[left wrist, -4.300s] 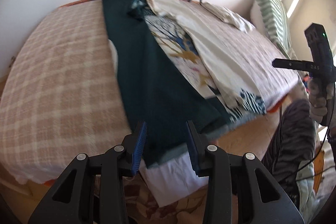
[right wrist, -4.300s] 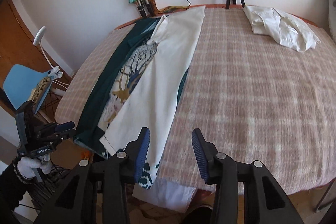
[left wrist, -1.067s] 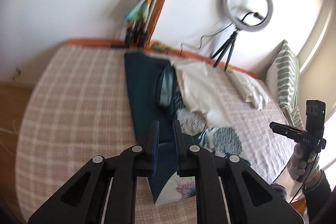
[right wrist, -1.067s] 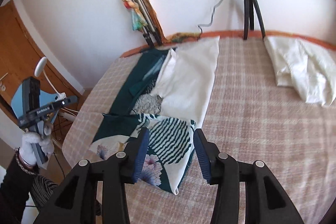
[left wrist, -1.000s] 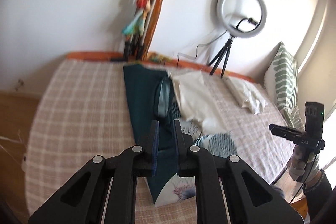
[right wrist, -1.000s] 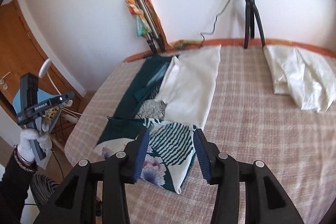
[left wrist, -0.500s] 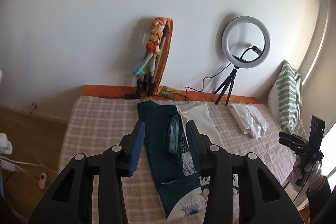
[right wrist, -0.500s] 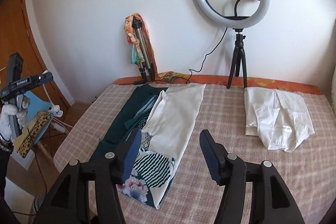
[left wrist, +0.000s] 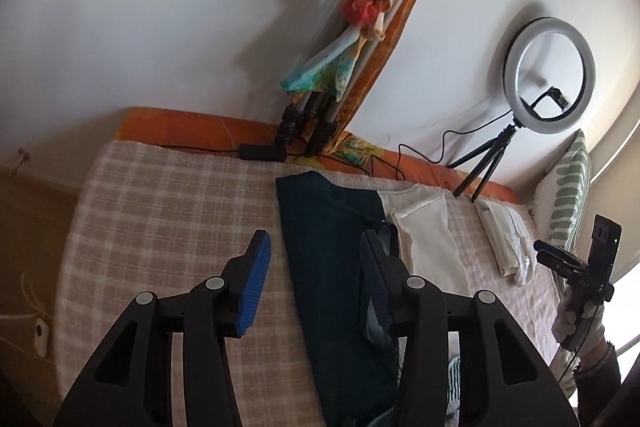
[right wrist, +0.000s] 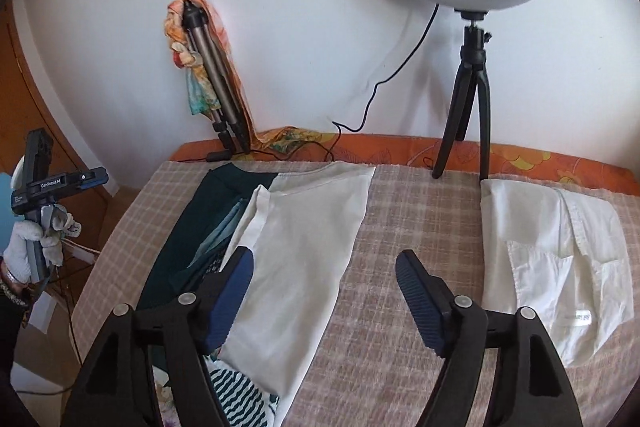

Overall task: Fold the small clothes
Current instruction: 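Open both grippers and lift them away from the folded shirt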

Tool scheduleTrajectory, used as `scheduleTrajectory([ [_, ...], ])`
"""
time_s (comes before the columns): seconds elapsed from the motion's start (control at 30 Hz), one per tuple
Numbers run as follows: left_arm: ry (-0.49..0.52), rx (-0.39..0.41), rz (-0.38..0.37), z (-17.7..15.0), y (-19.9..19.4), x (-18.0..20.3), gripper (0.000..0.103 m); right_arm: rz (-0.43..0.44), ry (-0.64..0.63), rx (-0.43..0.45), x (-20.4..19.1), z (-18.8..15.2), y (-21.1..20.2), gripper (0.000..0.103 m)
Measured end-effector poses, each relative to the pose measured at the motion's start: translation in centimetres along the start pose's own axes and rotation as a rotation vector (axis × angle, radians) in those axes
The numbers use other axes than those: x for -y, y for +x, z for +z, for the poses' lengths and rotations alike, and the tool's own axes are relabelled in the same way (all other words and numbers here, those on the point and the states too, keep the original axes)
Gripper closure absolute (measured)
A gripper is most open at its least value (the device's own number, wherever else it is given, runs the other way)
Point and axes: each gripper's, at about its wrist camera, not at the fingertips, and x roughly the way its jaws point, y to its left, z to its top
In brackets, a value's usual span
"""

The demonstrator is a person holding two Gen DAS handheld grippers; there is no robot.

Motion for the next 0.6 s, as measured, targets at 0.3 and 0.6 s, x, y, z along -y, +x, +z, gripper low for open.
scheduleTrajectory([
  [0.3,-0.006,-0.104,-0.006,-0.1,10.9,-2.4,0.058,0.01,0.075,-0.105,3.3,2.1,11.7,0.046],
  [0.6,-0.034,-0.11,-0.02,0.9,14.9,-3.1,0.058,0.062,0.124,-0.11,4.4,3.9,17.8,0.054],
])
